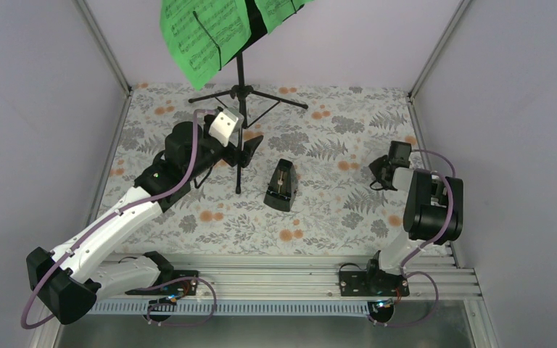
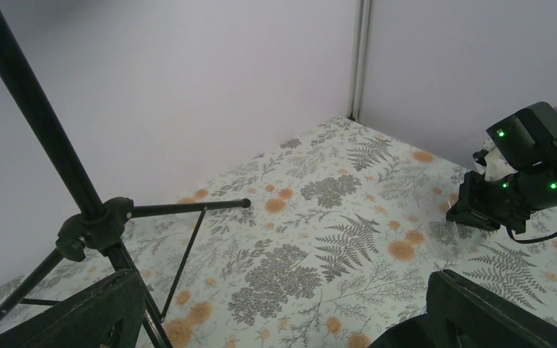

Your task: Pack up the instrument practice props

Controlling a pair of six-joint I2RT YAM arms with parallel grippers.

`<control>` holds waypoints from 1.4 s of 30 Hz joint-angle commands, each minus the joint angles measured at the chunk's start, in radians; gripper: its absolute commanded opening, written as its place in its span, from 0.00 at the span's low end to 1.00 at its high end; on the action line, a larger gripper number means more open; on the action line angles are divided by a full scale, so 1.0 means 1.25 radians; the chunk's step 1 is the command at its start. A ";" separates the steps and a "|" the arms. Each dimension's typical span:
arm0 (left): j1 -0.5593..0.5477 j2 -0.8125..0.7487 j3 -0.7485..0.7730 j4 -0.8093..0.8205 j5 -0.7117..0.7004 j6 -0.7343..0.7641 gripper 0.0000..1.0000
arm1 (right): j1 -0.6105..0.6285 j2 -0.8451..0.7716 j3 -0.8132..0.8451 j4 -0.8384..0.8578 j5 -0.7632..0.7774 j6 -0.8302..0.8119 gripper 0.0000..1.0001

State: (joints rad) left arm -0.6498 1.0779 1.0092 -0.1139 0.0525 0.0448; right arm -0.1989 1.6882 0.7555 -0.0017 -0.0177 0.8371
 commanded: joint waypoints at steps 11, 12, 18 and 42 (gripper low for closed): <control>0.003 -0.003 -0.003 0.002 -0.009 0.003 0.96 | 0.064 -0.062 -0.029 -0.035 -0.109 -0.179 0.04; 0.002 -0.003 -0.003 0.003 -0.008 0.003 0.96 | 0.076 -0.064 -0.031 -0.041 -0.130 -0.181 0.04; 0.001 0.003 -0.006 0.005 -0.002 0.002 0.96 | 0.167 -0.038 -0.026 -0.101 -0.207 -0.201 0.04; -0.016 0.026 -0.008 0.006 0.013 0.007 0.96 | 0.530 -0.066 -0.026 -0.426 -0.086 -0.194 0.04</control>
State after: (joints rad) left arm -0.6632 1.0958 1.0084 -0.1131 0.0544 0.0448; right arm 0.4000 1.5879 0.7513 -0.3397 -0.2092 0.5842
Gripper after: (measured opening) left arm 0.962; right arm 0.040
